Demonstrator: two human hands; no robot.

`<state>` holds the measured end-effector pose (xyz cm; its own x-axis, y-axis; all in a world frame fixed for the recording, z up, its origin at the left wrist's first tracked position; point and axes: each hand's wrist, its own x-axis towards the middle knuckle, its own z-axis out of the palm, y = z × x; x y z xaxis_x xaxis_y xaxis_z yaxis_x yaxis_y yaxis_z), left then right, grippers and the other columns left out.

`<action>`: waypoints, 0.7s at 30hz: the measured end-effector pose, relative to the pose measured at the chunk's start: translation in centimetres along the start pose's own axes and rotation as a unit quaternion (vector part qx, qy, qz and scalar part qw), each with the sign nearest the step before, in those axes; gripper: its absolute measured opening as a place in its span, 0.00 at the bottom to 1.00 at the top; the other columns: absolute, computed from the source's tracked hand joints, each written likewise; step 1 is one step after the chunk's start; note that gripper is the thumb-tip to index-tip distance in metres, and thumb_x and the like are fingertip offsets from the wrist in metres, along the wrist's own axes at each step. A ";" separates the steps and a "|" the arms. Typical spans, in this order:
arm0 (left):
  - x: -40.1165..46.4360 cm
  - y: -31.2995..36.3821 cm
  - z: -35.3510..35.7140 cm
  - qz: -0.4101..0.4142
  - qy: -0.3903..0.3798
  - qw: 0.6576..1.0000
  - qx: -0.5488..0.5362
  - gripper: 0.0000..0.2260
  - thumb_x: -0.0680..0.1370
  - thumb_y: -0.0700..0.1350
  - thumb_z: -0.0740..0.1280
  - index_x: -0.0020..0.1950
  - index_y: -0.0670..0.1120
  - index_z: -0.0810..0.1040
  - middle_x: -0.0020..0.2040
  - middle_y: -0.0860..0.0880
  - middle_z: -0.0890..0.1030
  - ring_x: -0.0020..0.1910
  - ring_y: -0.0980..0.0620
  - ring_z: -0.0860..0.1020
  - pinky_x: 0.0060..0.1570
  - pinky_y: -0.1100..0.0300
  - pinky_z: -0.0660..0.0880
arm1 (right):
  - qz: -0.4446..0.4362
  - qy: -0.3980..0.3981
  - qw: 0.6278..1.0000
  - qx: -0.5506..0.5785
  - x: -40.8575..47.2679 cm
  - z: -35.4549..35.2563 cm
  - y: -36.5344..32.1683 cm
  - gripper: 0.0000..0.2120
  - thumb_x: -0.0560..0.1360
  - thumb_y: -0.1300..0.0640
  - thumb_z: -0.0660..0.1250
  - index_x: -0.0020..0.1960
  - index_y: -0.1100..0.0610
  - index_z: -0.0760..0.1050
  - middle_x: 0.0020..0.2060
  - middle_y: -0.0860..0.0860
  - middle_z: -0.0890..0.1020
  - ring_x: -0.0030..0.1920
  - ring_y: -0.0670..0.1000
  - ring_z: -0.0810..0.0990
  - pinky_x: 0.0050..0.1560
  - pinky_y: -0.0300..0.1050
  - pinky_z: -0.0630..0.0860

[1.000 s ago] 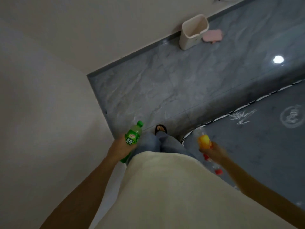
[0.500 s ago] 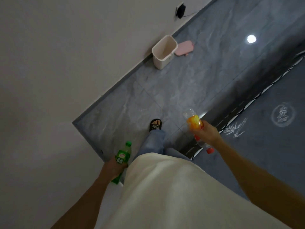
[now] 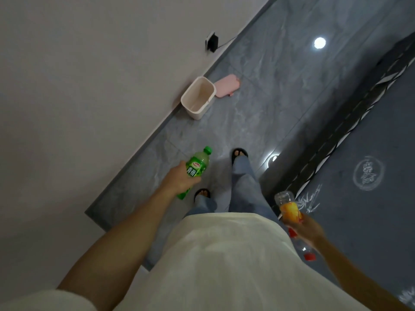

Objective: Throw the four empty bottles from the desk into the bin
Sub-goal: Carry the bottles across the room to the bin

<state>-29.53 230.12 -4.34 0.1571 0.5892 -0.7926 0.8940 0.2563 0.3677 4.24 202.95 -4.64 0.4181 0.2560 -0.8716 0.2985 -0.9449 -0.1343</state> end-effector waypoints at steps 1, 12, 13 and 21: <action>1.2 1.5 -0.2 0.003 0.001 1.000 -0.001 0.33 0.69 0.57 0.75 0.69 0.47 0.69 0.59 0.44 0.81 0.54 0.43 0.81 0.55 0.48 0.79 | 0.000 -0.002 1.000 -0.001 1.0 -1.3 -0.7 0.15 0.73 0.44 0.73 0.52 0.52 0.75 0.33 0.49 0.84 0.33 0.48 0.85 0.32 0.40 0.73; 4.9 6.0 0.1 -0.095 0.018 0.993 -0.067 0.26 0.71 0.52 0.78 0.65 0.43 0.77 0.59 0.39 0.83 0.55 0.40 0.81 0.55 0.51 0.77 | -0.074 -0.001 0.987 -0.142 10.7 -16.4 -18.0 0.23 0.74 0.42 0.71 0.60 0.58 0.76 0.50 0.58 0.83 0.52 0.60 0.82 0.53 0.50 0.75; 4.8 5.6 0.1 -0.117 0.017 0.990 -0.072 0.29 0.71 0.52 0.78 0.68 0.42 0.75 0.60 0.39 0.82 0.57 0.39 0.81 0.56 0.51 0.76 | -0.086 0.001 0.985 -0.152 11.1 -16.9 -20.3 0.24 0.74 0.42 0.70 0.61 0.58 0.77 0.50 0.58 0.83 0.52 0.61 0.82 0.52 0.48 0.74; 4.5 2.7 -0.2 -0.240 -0.008 0.958 -0.159 0.34 0.72 0.52 0.79 0.71 0.42 0.67 0.61 0.39 0.80 0.55 0.40 0.81 0.57 0.48 0.79 | -0.187 -0.039 0.960 -0.203 14.5 -16.7 -37.0 0.30 0.73 0.39 0.71 0.67 0.56 0.71 0.47 0.53 0.81 0.46 0.51 0.79 0.50 0.47 0.71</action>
<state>-26.51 233.59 -6.88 -0.2310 0.3329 -0.9142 0.6920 0.7167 0.0861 13.60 245.06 -4.38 0.1557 0.5312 -0.8328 0.7321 -0.6281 -0.2637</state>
